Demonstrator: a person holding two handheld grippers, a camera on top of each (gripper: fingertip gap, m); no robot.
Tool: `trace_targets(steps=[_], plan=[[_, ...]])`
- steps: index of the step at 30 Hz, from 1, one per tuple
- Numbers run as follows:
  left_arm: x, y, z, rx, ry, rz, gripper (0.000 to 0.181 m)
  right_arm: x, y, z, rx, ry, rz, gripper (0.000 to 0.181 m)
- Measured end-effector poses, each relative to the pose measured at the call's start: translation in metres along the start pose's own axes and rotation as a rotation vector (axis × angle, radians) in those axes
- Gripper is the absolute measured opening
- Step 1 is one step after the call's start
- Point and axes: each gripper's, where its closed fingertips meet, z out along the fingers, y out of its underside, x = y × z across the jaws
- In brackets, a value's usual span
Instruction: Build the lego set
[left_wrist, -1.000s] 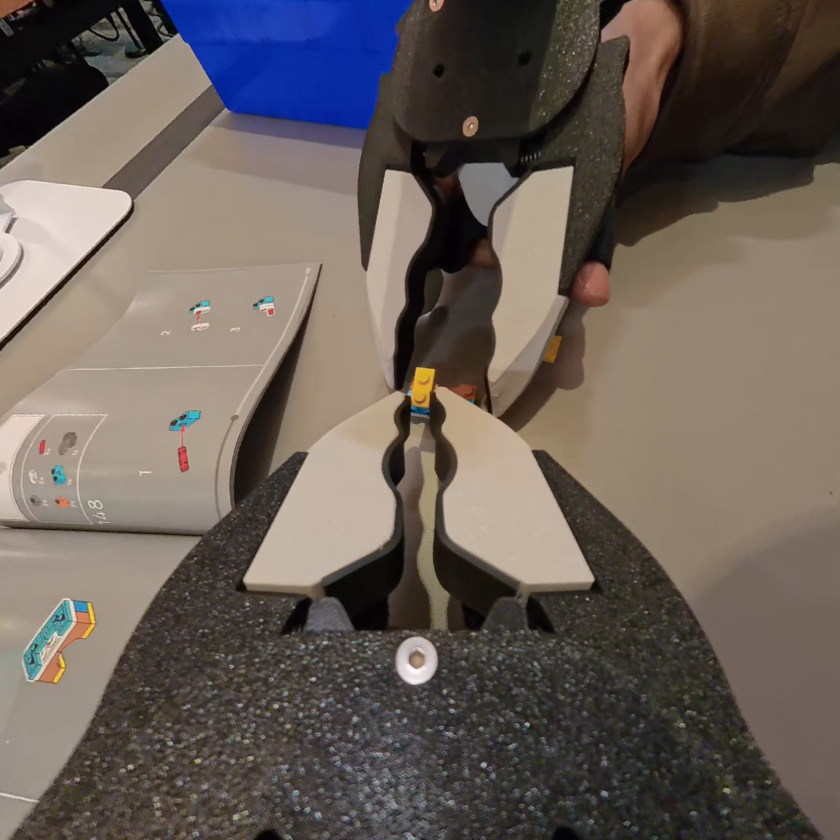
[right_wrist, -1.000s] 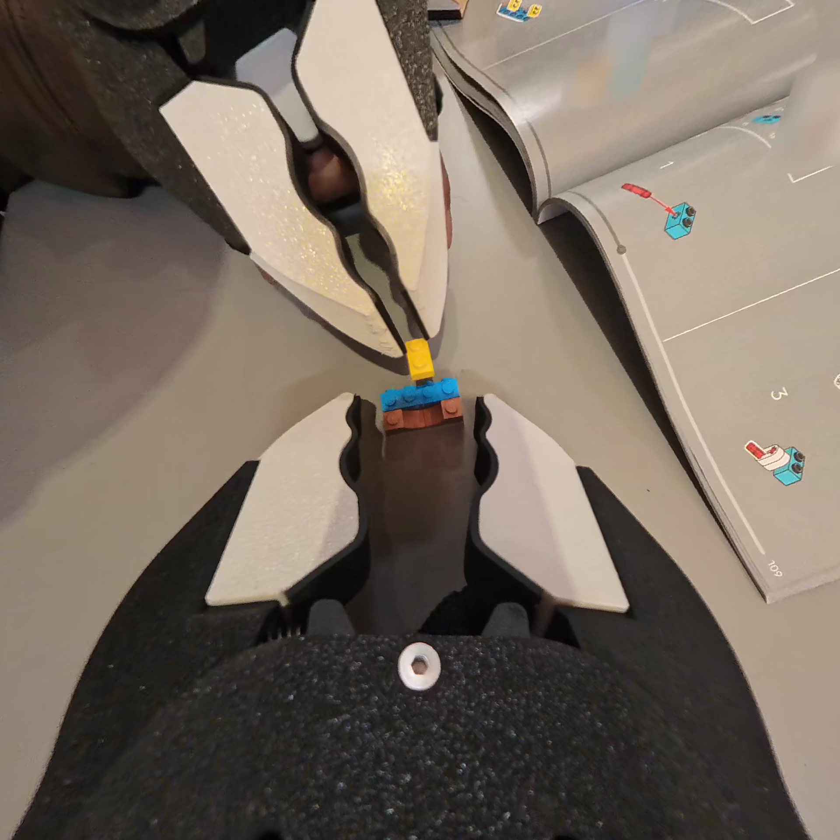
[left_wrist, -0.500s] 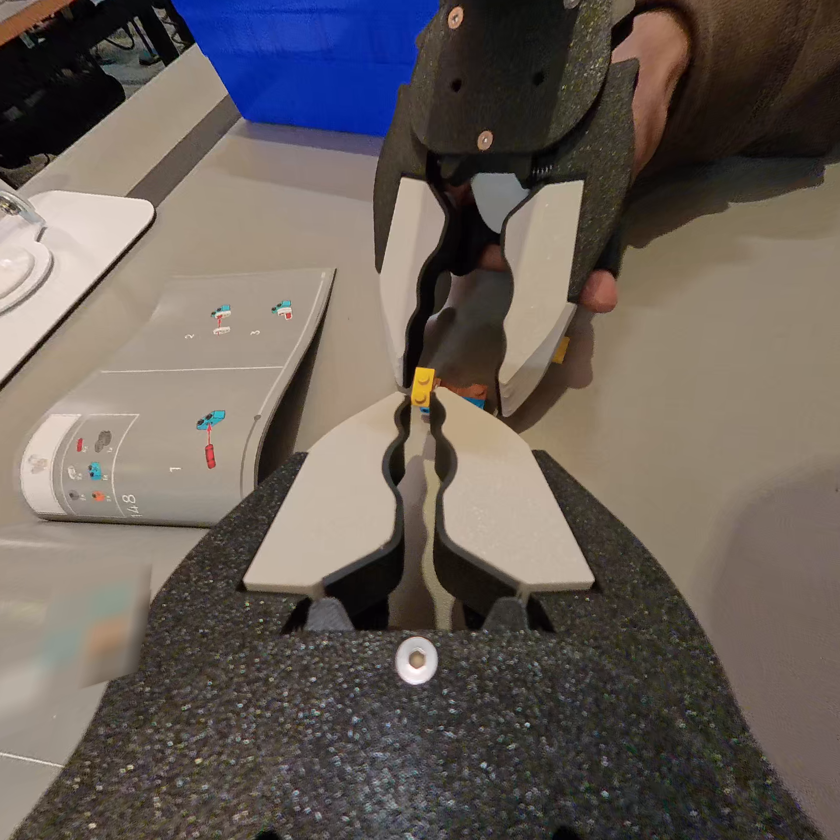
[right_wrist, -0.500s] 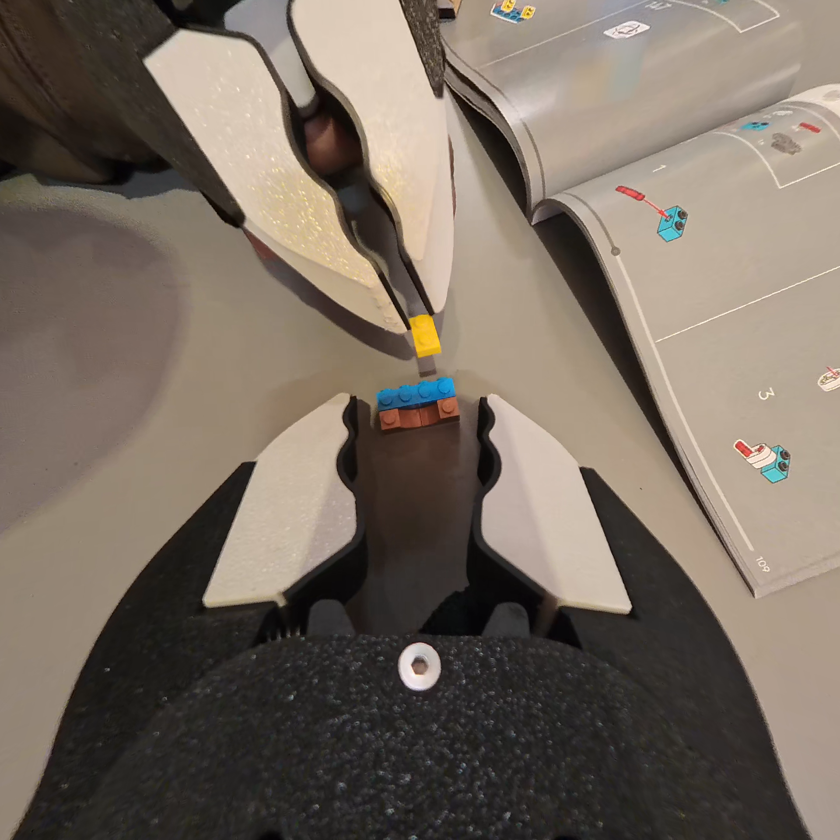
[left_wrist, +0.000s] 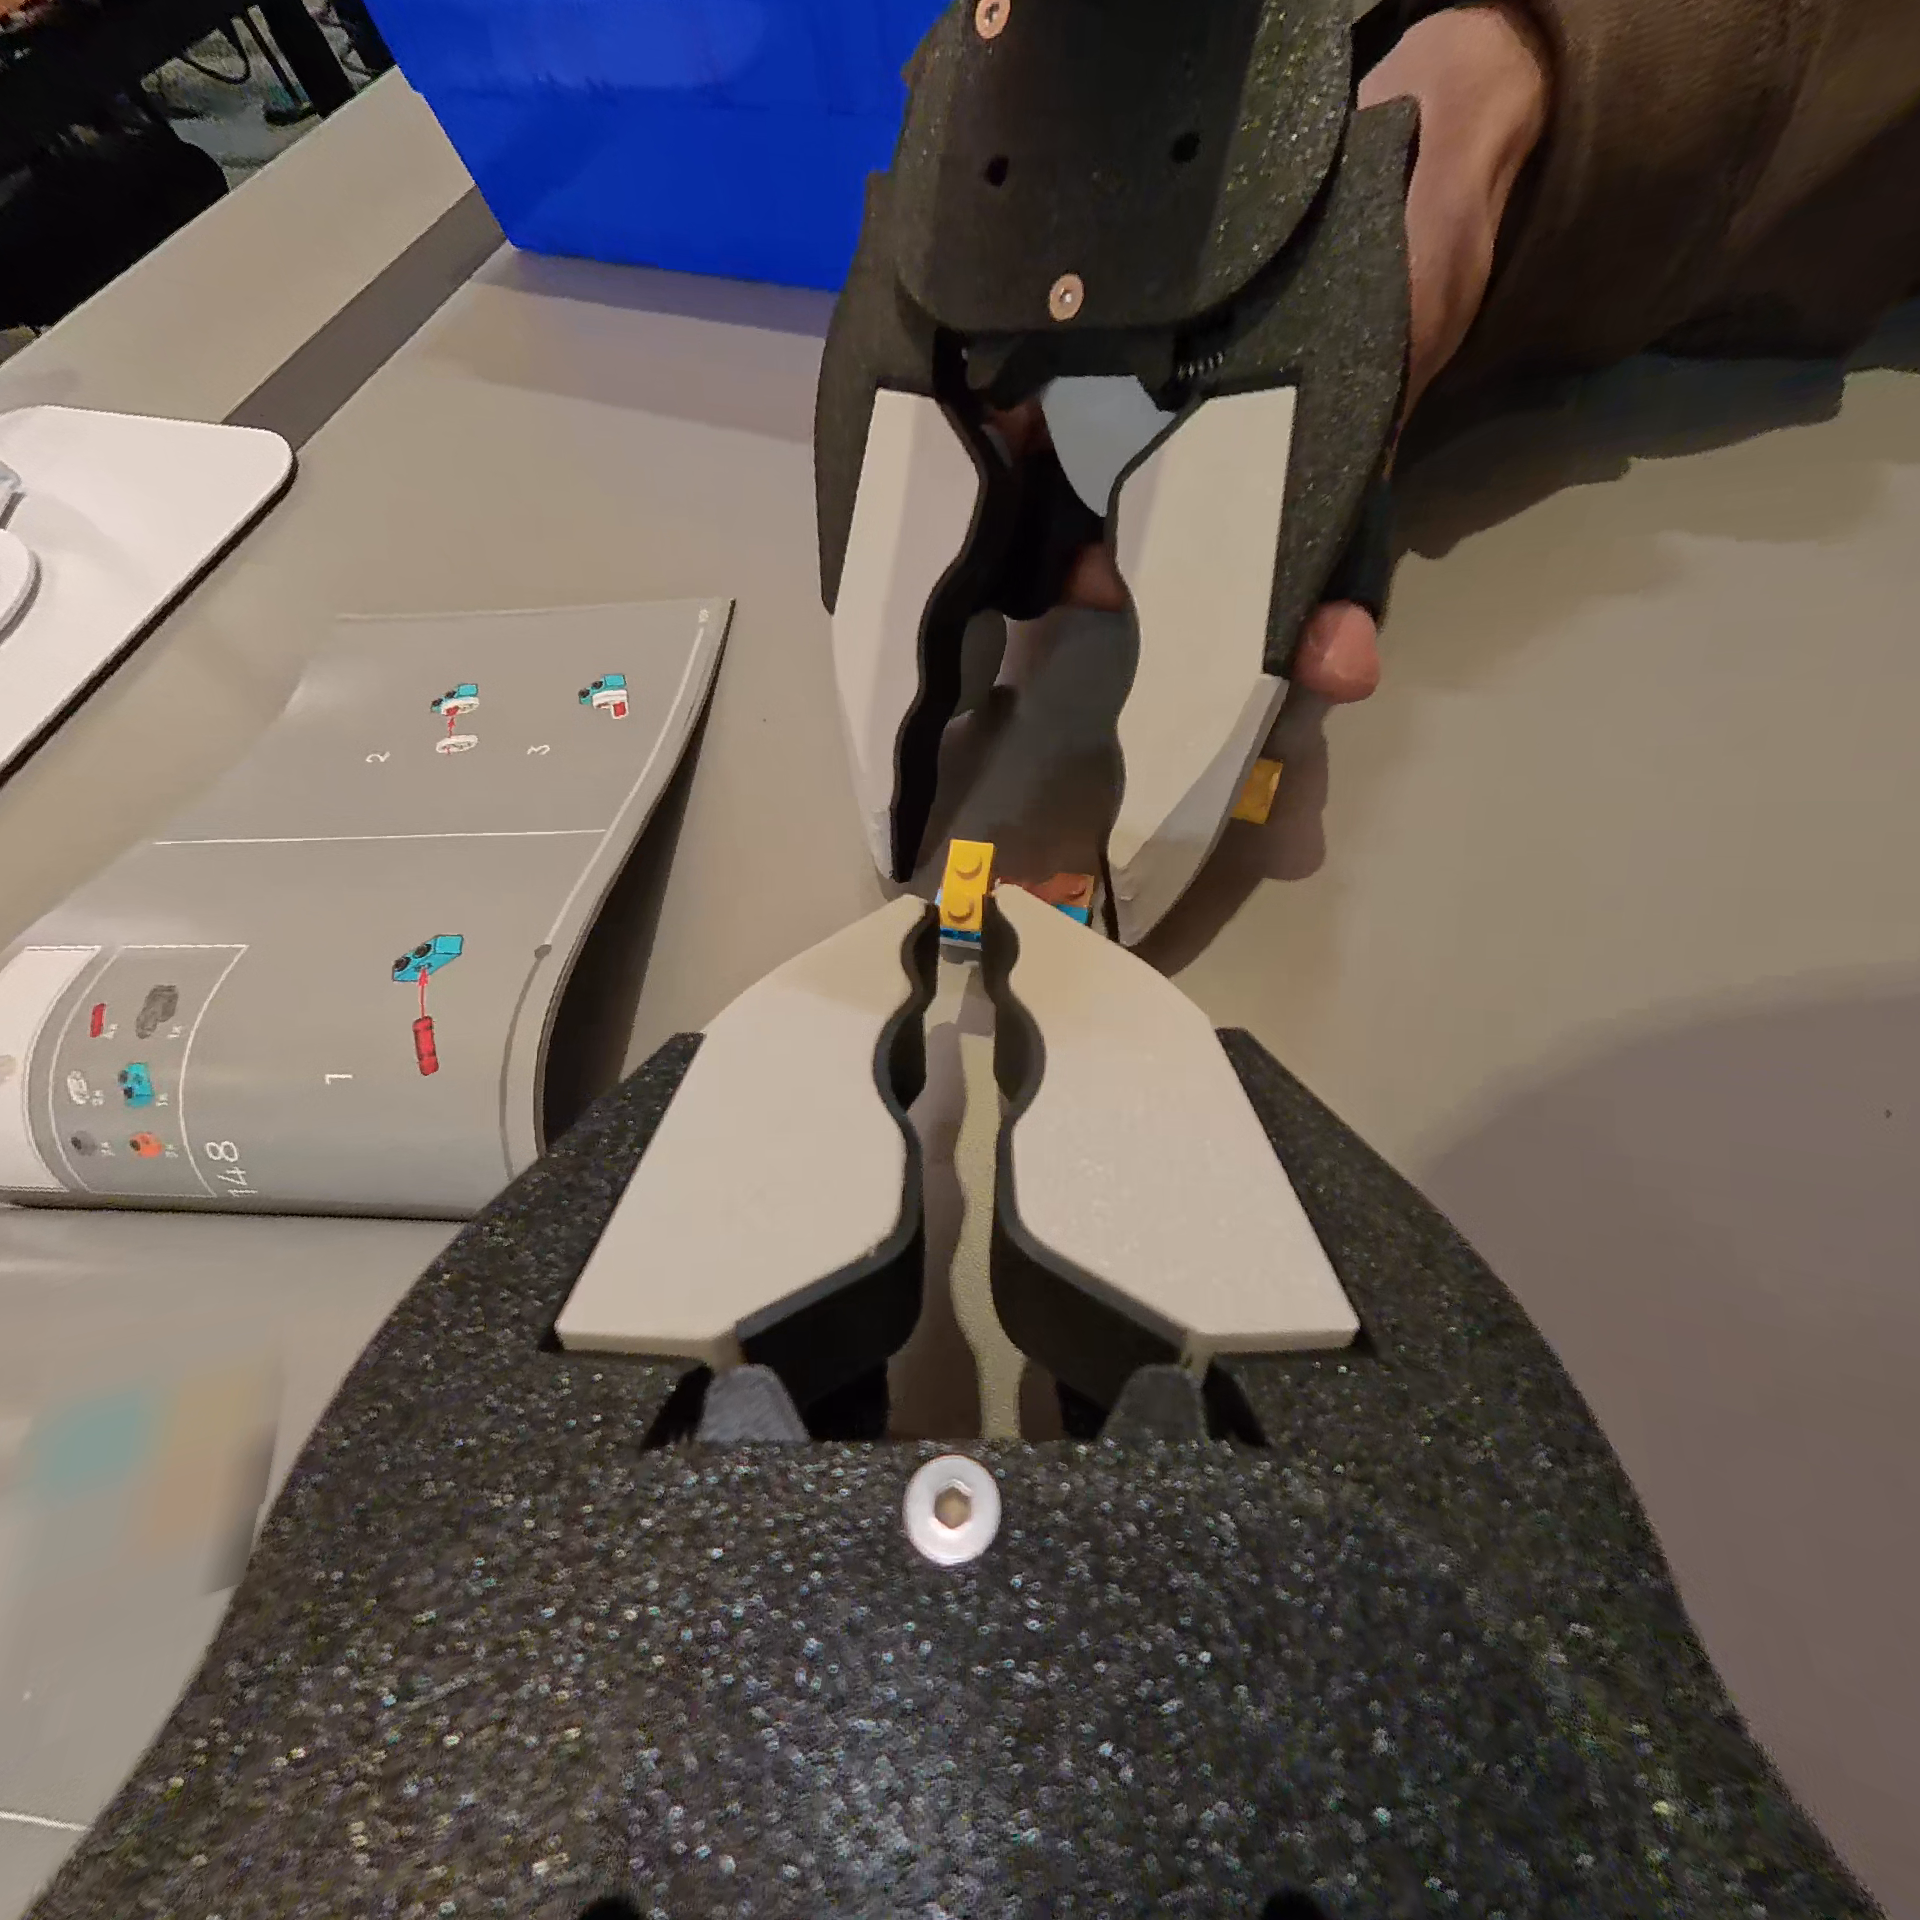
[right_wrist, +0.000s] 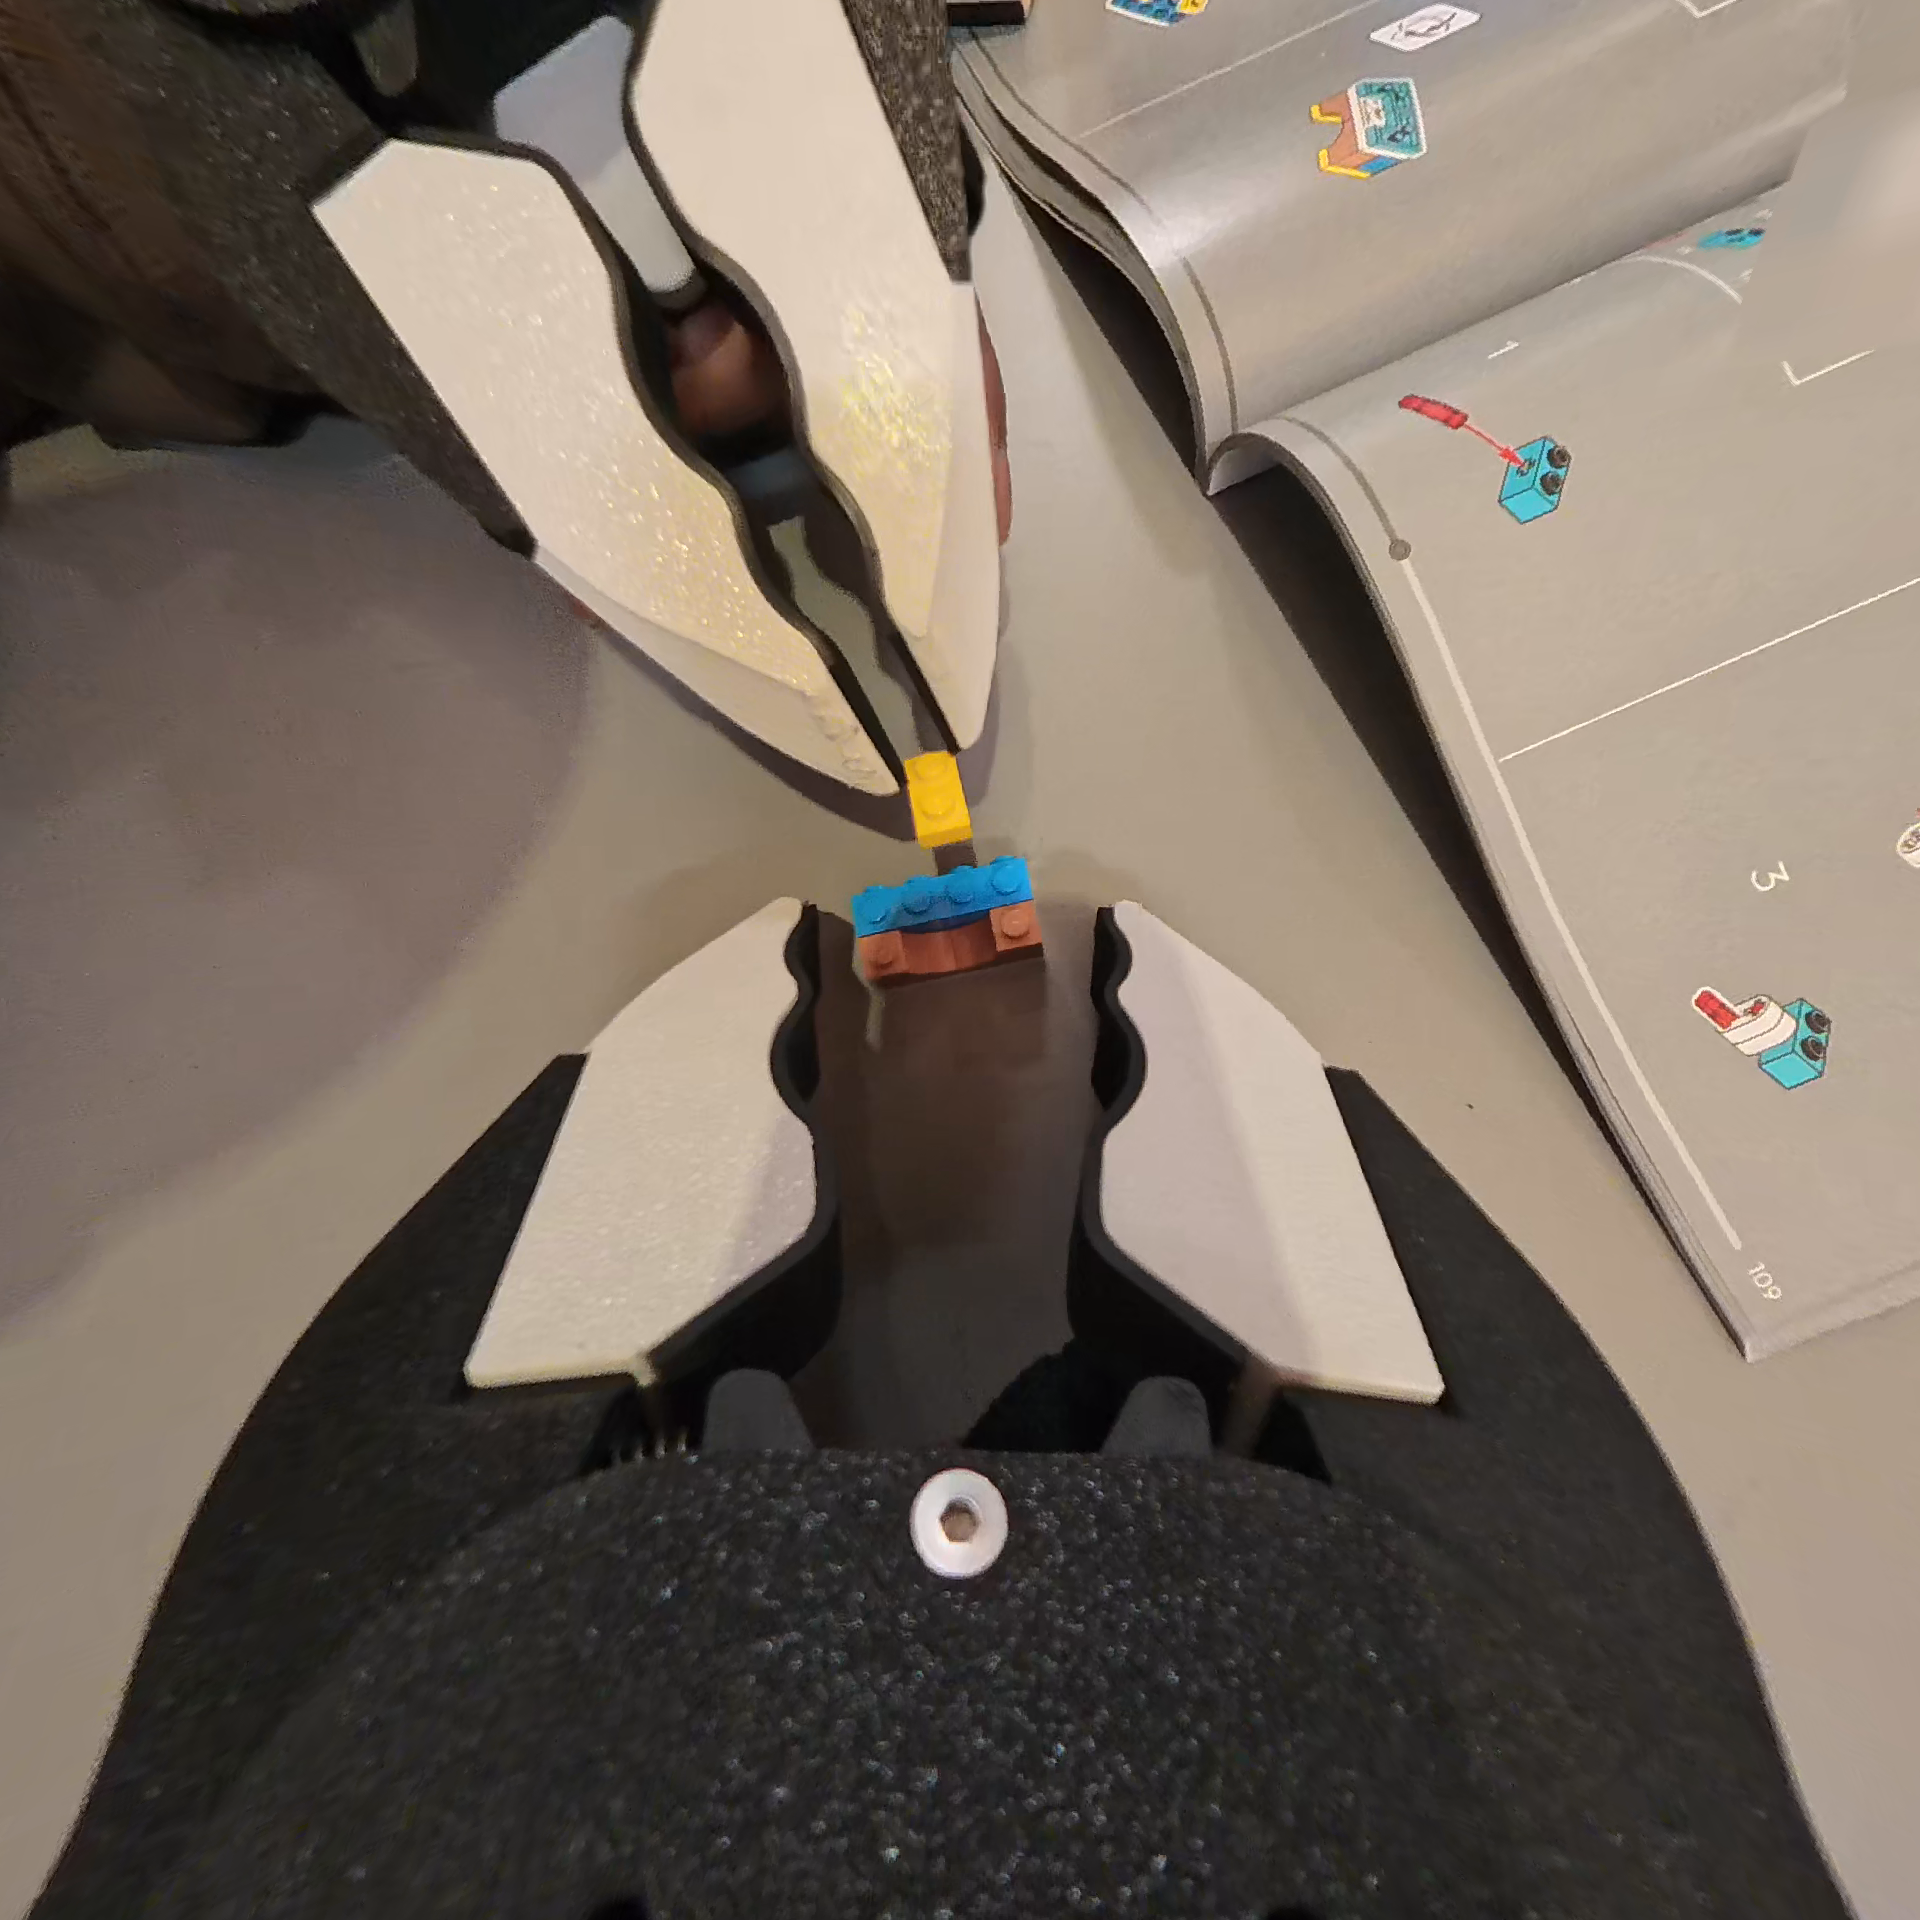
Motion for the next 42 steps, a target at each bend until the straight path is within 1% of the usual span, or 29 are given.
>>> trace_targets(steps=[8, 13, 19, 24, 30, 36, 42], plan=[[-0.004, 0.0, 0.0, -0.001, -0.017, -0.013, 0.008, 0.001, 0.001, 0.001, -0.013, 0.018, -0.008, 0.048], [-0.01, -0.006, -0.002, -0.005, -0.045, -0.009, 0.008, 0.0, 0.001, 0.002, -0.016, 0.021, -0.017, 0.047], [-0.008, 0.002, 0.003, -0.078, -0.015, -0.009, 0.008, -0.004, 0.002, 0.002, -0.018, -0.002, -0.034, 0.045], [-0.005, -0.003, 0.008, -0.111, 0.013, 0.013, 0.008, -0.002, 0.003, 0.003, -0.031, 0.025, -0.049, 0.042], [-0.001, 0.007, 0.014, -0.185, 0.022, 0.06, 0.008, -0.001, 0.003, 0.004, -0.041, 0.042, -0.062, 0.036], [-0.001, 0.007, 0.016, -0.214, 0.008, 0.098, 0.008, -0.001, 0.003, 0.004, -0.04, 0.044, -0.056, 0.035], [-0.002, 0.009, 0.018, -0.235, 0.008, 0.095, 0.008, -0.001, 0.003, 0.004, -0.04, 0.044, -0.055, 0.035]])
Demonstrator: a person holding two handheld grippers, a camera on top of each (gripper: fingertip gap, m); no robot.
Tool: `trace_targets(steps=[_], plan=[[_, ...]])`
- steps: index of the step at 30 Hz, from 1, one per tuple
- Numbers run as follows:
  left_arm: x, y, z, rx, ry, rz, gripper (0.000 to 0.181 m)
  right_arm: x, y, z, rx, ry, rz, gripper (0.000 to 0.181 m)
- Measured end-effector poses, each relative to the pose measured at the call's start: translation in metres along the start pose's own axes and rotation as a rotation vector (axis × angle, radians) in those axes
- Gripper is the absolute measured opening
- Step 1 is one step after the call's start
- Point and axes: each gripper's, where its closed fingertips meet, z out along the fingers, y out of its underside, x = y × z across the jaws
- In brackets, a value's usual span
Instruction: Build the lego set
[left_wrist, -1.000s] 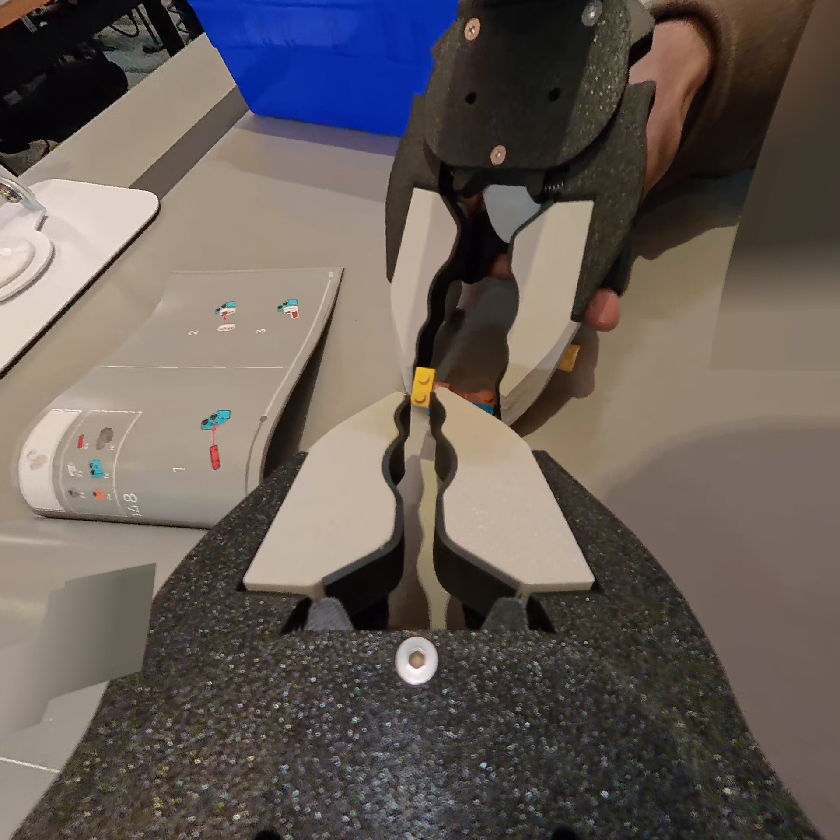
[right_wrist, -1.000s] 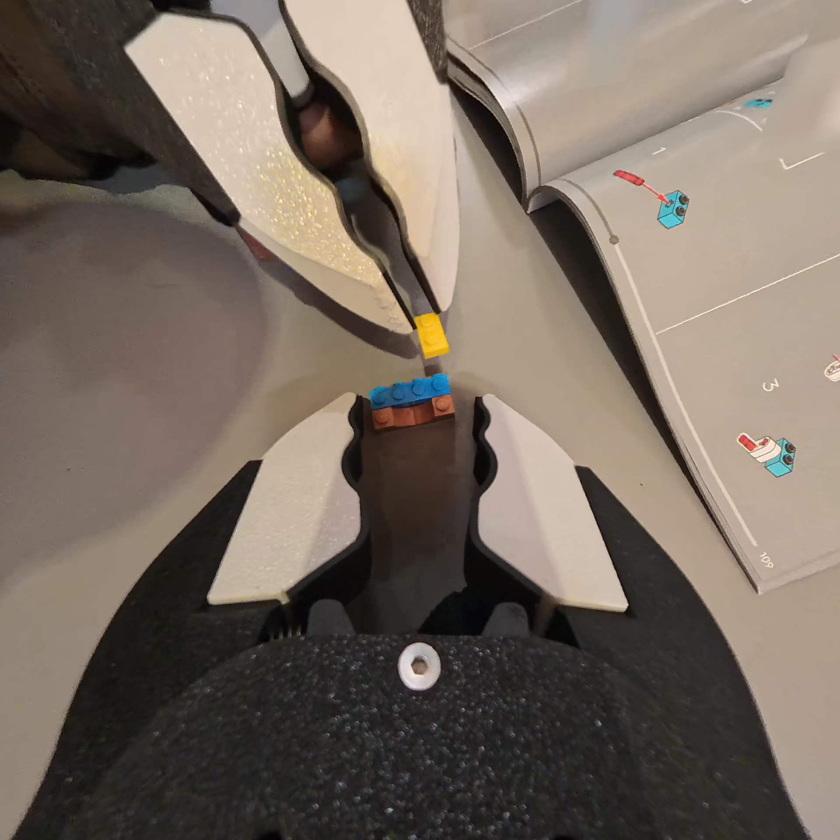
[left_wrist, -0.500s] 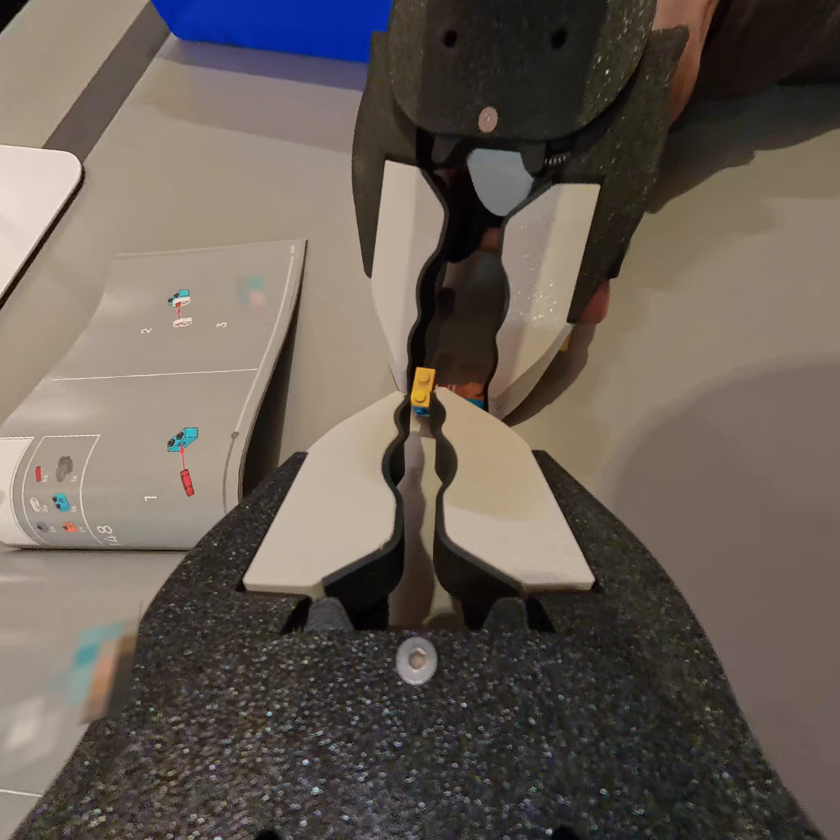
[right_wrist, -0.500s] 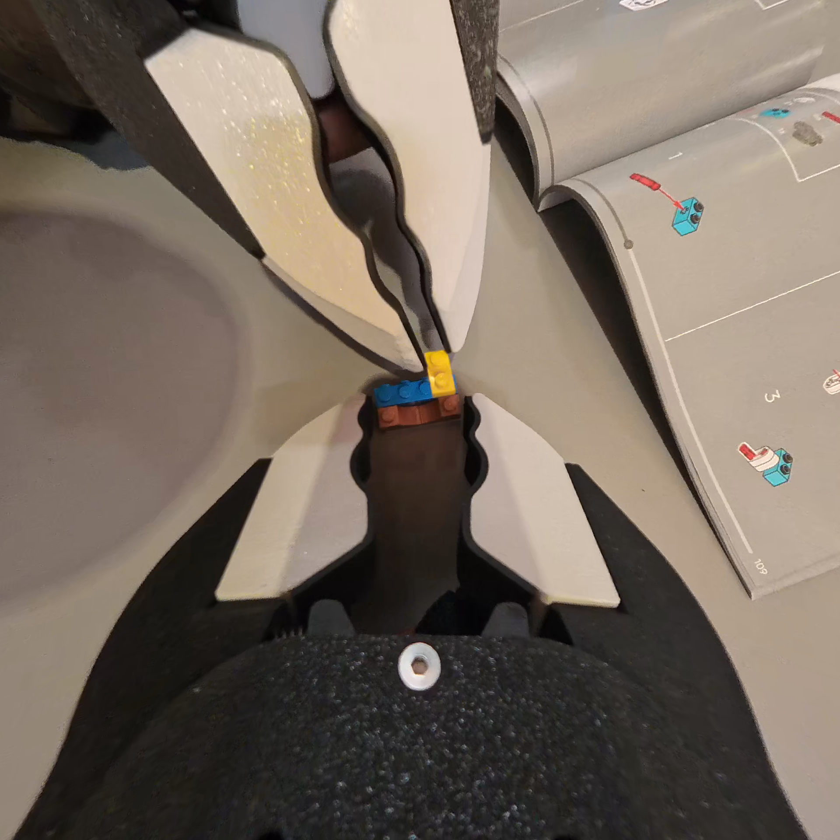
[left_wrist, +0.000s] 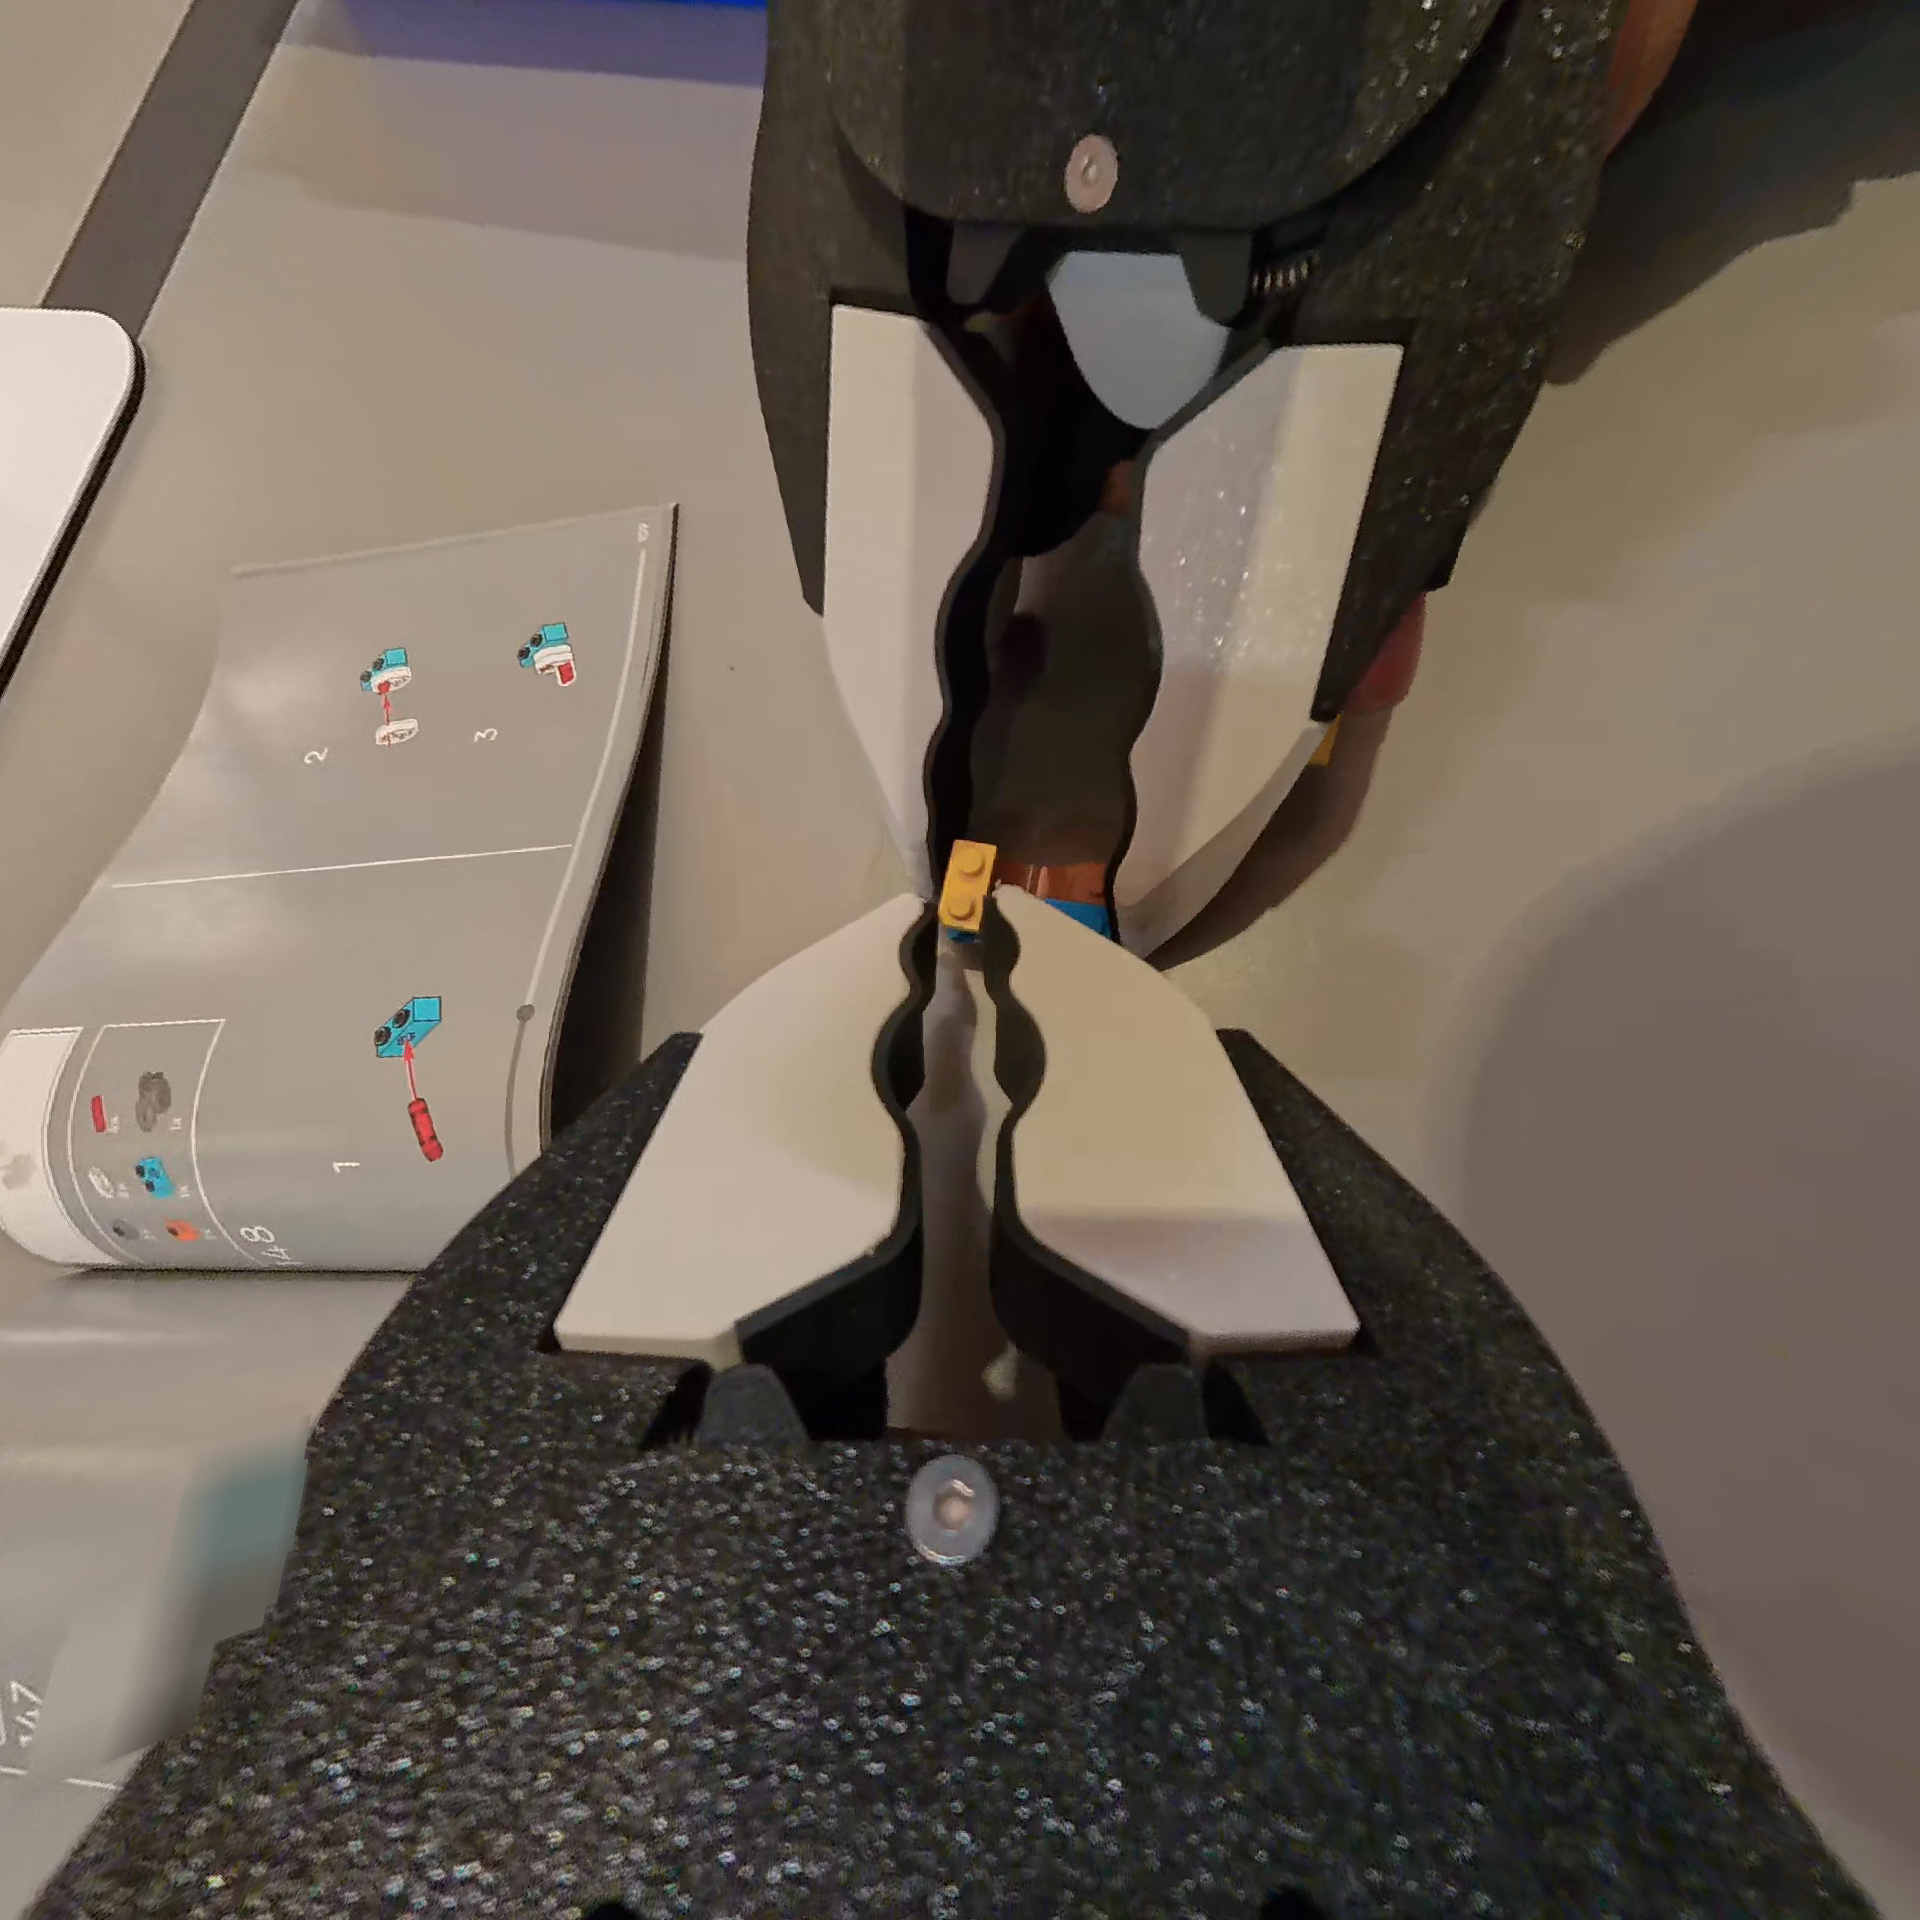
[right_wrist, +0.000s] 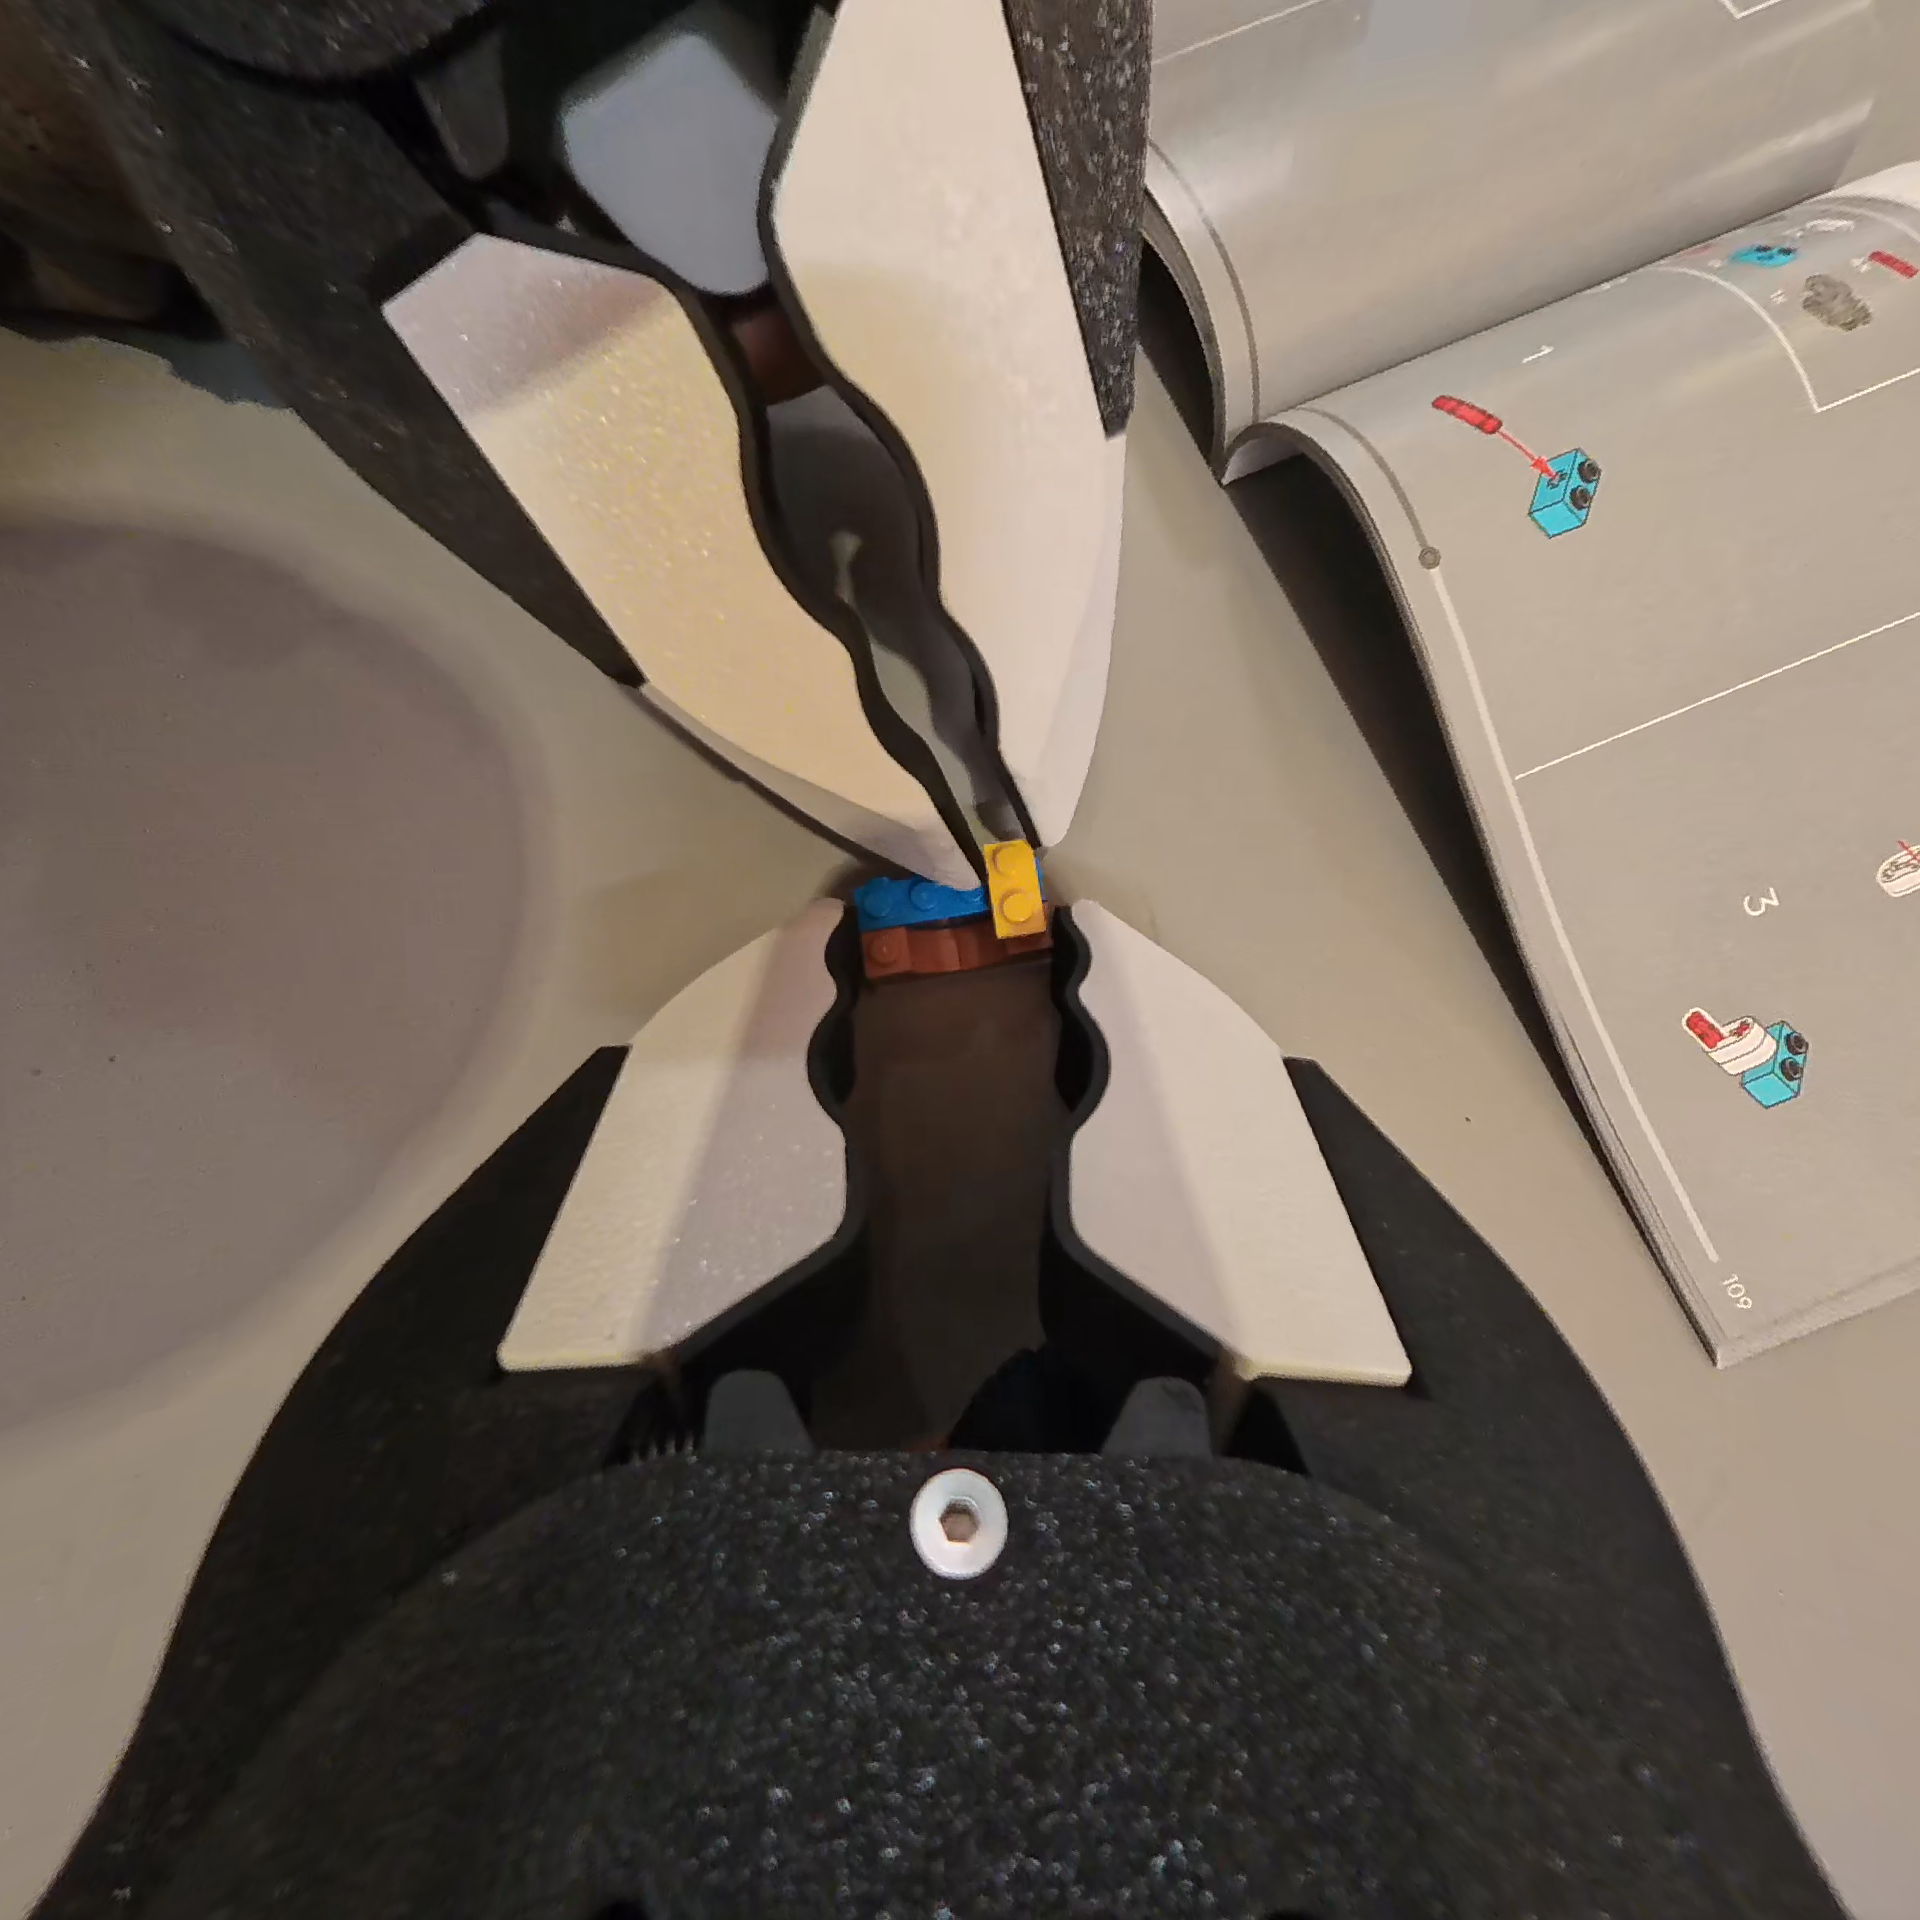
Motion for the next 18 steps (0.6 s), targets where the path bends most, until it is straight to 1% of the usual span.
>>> trace_targets(steps=[18], plan=[[0.0015, 0.0, 0.0017, 0.004, 0.023, -0.048, 0.009, -0.0006, -0.0007, -0.0004, 0.005, -0.009, 0.005, 0.036]])
